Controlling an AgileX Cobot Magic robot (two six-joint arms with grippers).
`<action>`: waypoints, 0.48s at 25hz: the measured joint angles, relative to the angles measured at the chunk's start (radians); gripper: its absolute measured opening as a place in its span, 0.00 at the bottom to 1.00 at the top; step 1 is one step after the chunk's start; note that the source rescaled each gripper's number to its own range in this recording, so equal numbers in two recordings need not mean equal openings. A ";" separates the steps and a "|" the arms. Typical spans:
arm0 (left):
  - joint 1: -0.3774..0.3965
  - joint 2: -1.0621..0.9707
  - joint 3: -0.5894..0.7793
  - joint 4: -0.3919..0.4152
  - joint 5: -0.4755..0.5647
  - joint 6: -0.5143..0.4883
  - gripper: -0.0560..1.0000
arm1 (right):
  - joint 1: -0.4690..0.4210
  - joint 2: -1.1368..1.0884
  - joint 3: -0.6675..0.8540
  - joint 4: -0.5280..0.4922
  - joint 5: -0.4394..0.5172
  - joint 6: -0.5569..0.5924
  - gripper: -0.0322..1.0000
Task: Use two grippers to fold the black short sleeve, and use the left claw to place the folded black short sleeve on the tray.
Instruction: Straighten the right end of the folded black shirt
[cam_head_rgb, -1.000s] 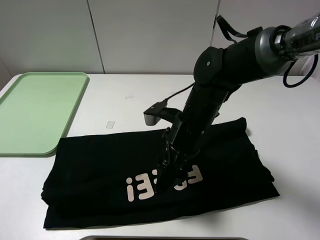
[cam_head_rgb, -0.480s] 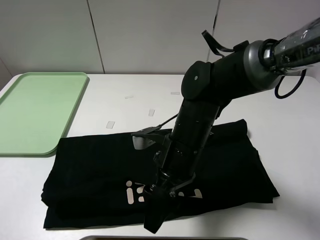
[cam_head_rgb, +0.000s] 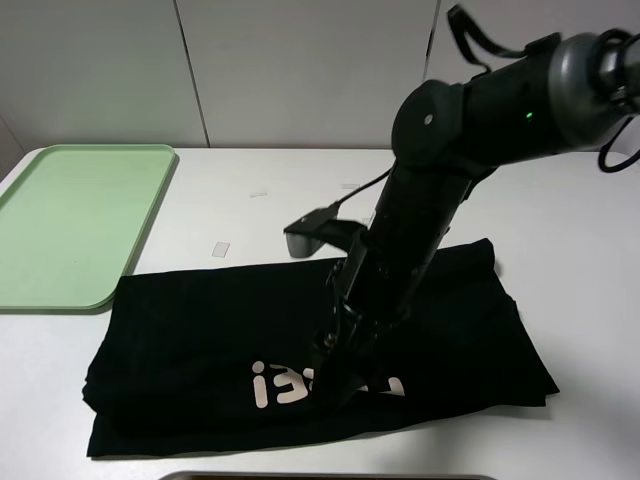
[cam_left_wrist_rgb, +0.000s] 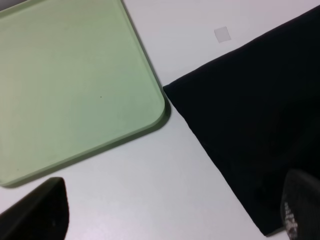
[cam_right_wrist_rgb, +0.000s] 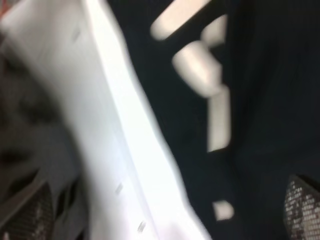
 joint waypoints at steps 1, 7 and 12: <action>0.000 0.000 0.000 0.000 0.000 0.000 0.85 | -0.022 -0.018 0.000 0.002 -0.032 0.019 1.00; 0.000 0.000 0.000 0.000 0.000 0.000 0.85 | -0.249 -0.086 0.000 0.026 -0.105 0.166 1.00; 0.000 0.000 0.000 0.000 0.000 0.000 0.85 | -0.463 -0.087 0.000 0.035 -0.070 0.184 1.00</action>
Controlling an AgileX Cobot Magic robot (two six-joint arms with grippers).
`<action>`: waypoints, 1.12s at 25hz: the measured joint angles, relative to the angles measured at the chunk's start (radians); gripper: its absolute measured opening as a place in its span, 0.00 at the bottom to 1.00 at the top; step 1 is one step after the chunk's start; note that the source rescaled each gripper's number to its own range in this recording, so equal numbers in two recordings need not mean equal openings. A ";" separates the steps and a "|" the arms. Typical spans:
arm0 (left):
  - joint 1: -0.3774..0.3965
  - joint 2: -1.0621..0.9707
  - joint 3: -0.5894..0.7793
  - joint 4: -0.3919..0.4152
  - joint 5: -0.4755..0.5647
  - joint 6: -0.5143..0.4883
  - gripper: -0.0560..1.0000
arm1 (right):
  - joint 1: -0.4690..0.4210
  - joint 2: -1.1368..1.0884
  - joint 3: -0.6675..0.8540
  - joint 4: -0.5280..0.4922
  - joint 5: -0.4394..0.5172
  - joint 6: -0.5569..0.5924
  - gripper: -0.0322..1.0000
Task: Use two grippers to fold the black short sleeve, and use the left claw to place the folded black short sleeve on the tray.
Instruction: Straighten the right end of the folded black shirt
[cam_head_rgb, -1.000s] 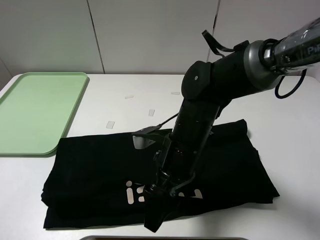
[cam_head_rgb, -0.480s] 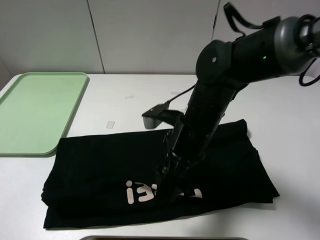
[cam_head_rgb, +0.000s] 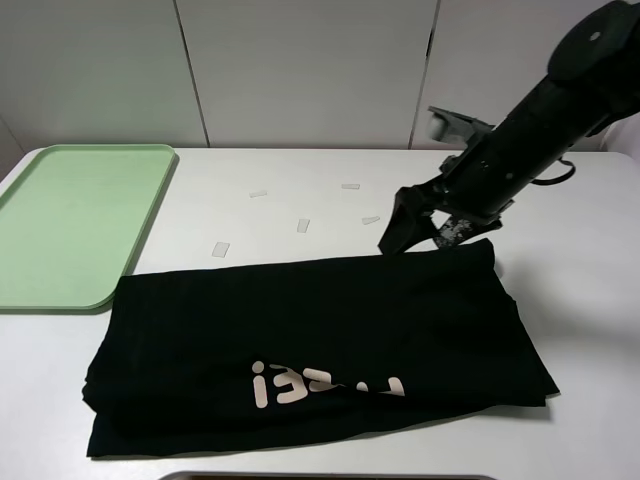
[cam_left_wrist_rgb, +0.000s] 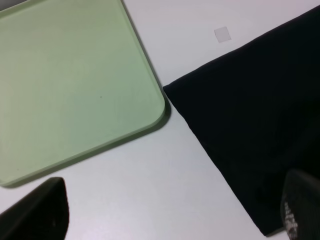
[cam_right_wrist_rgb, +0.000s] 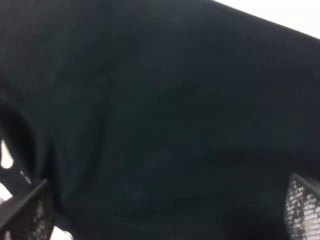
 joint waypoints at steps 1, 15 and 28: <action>0.000 0.000 0.000 0.000 0.000 0.000 0.85 | -0.039 0.000 0.000 0.005 0.016 0.001 1.00; 0.000 0.000 0.000 0.001 0.000 0.000 0.85 | -0.271 -0.001 0.044 0.163 0.223 -0.420 1.00; 0.000 0.000 0.000 0.001 0.000 0.000 0.85 | -0.364 -0.001 0.105 0.191 0.130 -0.351 1.00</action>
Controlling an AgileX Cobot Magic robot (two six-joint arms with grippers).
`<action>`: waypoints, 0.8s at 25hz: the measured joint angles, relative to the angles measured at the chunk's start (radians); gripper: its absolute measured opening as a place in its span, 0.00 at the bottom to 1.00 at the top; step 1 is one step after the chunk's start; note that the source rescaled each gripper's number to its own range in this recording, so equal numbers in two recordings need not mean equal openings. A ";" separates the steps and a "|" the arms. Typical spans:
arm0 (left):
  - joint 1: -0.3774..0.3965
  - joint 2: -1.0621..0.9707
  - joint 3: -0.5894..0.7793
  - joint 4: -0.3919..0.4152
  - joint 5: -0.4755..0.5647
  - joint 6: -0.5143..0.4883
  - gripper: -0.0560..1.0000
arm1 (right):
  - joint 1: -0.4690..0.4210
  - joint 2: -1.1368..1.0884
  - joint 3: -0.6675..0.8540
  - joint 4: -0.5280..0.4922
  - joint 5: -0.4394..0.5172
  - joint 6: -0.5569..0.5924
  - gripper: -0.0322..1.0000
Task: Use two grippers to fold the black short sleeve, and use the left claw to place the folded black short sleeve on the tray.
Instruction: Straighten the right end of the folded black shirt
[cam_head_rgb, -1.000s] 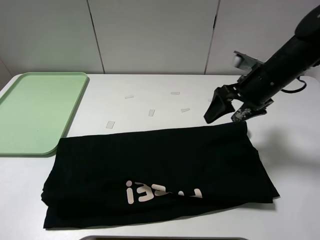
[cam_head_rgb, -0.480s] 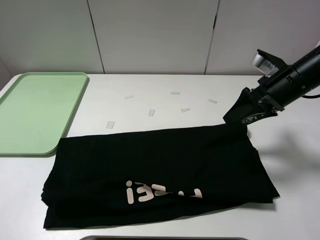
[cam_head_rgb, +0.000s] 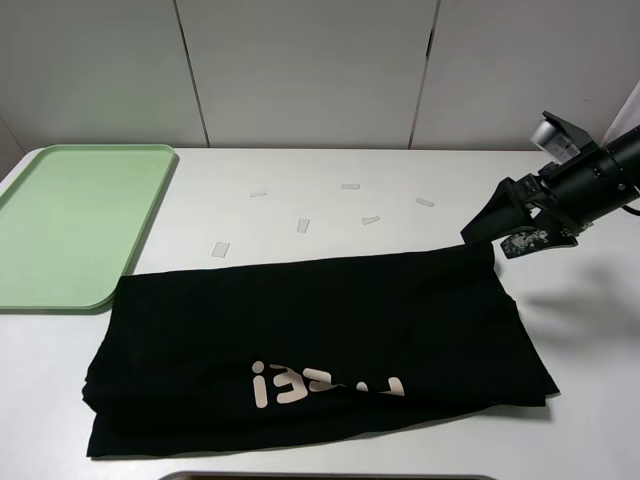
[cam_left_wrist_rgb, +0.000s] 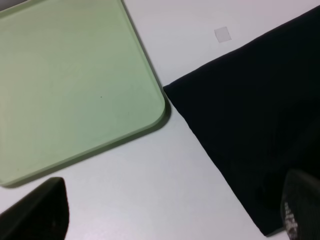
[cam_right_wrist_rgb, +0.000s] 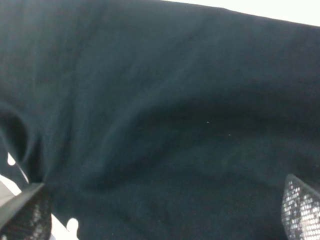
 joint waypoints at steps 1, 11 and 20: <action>0.000 0.000 0.000 0.000 0.000 0.000 0.85 | -0.004 0.000 0.000 -0.001 -0.003 0.005 1.00; 0.000 0.000 0.000 0.000 0.000 0.000 0.85 | -0.119 0.000 0.000 -0.119 -0.062 0.141 1.00; 0.000 0.000 0.000 0.000 0.000 0.000 0.85 | -0.122 0.012 0.071 -0.362 -0.235 0.351 1.00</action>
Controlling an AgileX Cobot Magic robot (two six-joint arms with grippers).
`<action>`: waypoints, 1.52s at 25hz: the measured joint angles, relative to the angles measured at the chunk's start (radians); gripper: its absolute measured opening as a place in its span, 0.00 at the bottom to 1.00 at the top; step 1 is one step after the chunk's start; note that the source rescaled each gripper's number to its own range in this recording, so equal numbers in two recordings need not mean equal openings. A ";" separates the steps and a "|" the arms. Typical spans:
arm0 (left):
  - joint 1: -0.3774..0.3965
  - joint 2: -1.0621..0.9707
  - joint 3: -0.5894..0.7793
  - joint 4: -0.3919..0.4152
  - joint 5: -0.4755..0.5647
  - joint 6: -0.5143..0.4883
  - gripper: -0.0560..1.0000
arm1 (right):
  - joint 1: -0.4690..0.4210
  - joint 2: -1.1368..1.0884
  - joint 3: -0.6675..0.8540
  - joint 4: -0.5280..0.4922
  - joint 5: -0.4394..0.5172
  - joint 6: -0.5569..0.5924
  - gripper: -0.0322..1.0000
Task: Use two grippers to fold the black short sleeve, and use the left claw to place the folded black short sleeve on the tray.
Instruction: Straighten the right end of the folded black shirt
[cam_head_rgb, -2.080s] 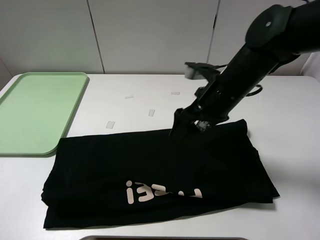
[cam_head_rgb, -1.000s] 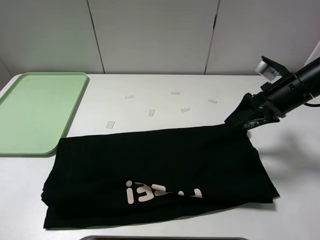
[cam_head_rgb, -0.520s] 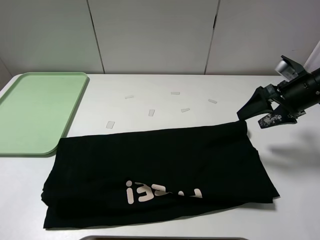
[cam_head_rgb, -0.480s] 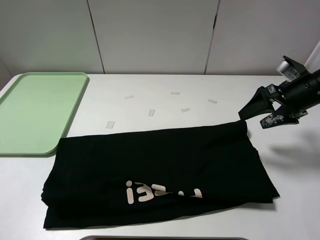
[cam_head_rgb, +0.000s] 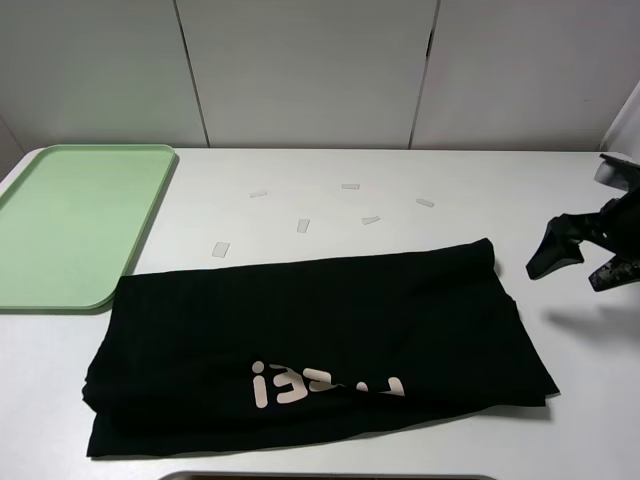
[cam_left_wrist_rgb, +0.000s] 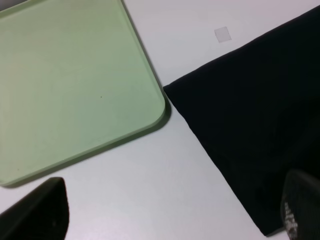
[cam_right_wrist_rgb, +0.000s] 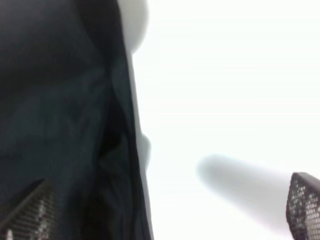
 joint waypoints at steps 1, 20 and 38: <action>0.000 0.000 0.000 0.000 0.000 0.000 0.85 | 0.003 0.011 0.017 -0.003 -0.012 0.003 1.00; 0.000 0.000 0.000 0.000 -0.001 0.000 0.85 | 0.213 0.126 0.061 0.113 -0.174 -0.050 1.00; 0.000 0.000 0.000 0.000 -0.001 0.000 0.85 | 0.316 0.175 0.057 0.188 -0.196 -0.112 0.03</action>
